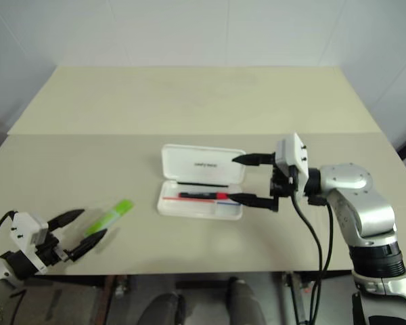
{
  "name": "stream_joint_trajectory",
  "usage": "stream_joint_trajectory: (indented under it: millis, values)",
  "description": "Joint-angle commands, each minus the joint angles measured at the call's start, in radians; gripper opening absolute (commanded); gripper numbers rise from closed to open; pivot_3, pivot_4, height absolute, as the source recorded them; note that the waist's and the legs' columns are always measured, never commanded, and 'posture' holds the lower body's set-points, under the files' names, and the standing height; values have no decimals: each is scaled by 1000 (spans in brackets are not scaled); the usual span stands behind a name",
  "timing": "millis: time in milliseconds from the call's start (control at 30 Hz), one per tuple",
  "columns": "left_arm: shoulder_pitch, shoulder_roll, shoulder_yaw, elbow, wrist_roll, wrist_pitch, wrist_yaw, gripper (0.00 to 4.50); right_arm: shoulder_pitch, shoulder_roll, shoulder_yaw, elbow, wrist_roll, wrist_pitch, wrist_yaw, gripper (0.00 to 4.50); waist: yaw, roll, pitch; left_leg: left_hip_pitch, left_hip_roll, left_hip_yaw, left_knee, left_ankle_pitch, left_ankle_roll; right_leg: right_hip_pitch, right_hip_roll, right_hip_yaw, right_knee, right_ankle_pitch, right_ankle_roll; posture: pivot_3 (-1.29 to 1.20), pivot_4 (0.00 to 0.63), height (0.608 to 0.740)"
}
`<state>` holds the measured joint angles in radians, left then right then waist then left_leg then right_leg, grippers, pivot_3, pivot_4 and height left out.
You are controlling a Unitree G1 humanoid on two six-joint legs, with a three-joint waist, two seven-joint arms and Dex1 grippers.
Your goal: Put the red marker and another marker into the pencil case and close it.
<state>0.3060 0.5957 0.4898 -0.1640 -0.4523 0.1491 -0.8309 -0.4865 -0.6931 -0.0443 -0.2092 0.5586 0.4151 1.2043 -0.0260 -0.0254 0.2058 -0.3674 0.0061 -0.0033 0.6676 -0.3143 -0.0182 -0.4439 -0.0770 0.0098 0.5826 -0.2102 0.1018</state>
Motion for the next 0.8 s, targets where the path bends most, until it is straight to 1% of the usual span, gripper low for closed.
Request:
stream_joint_trajectory:
  millis: [33, 133, 267, 433, 533, 600, 800]
  values:
    - [-24, 7, -11, 85, 27, -75, -27, 4500, -5, 2, -8, -57, 25, 5, -20, 4474, 0, 0, 0, 0, 0, 0, 0, 0, 0, 0, 0, 0, 0, 0, 0, 0, 150, 740]
    - [-48, 6, -39, 148, 44, -108, -42, 4500, -2, 3, -10, -74, 31, 15, -37, 4474, 0, 0, 0, 0, 0, 0, 0, 0, 0, 0, 0, 0, 0, 0, 0, 0, 150, 740]
    - [-79, -4, -74, 185, 44, -127, -48, 4500, 6, 4, -13, -106, 44, 32, -64, 4474, 4, 0, 0, 0, 1, -1, 0, 0, 0, 0, -1, 0, 1, 0, 0, 0, 150, 740]
    - [-115, -3, -114, 221, 48, -148, -65, 4500, 12, 2, -12, -126, 54, 42, -83, 4474, 22, 1, -1, 1, 4, 0, 0, 0, 0, 0, -1, -1, 1, 0, -1, 0, 150, 740]
    - [-138, 0, -137, 239, 51, -168, -84, 3875, 8, 1, -9, -132, 56, 45, -89, 4500, 29, 1, -1, 1, 4, 0, 1, 0, 0, 0, -1, -1, 1, 0, -1, 0, 150, 740]
    - [-144, 5, -143, 248, 58, -178, -86, 3289, 5, 1, -8, -135, 58, 46, -93, 4500, 28, 1, -1, 0, 4, 0, 1, 0, 0, 0, -1, -1, 1, 0, -1, 0, 150, 740]
    - [-146, 19, -158, 250, 77, -177, -80, 1138, 11, 3, -8, -148, 59, 45, -102, 4500, 26, 1, -1, 0, 4, 0, 0, 0, 0, 0, -2, -1, -1, 1, 0, 0, 150, 740]
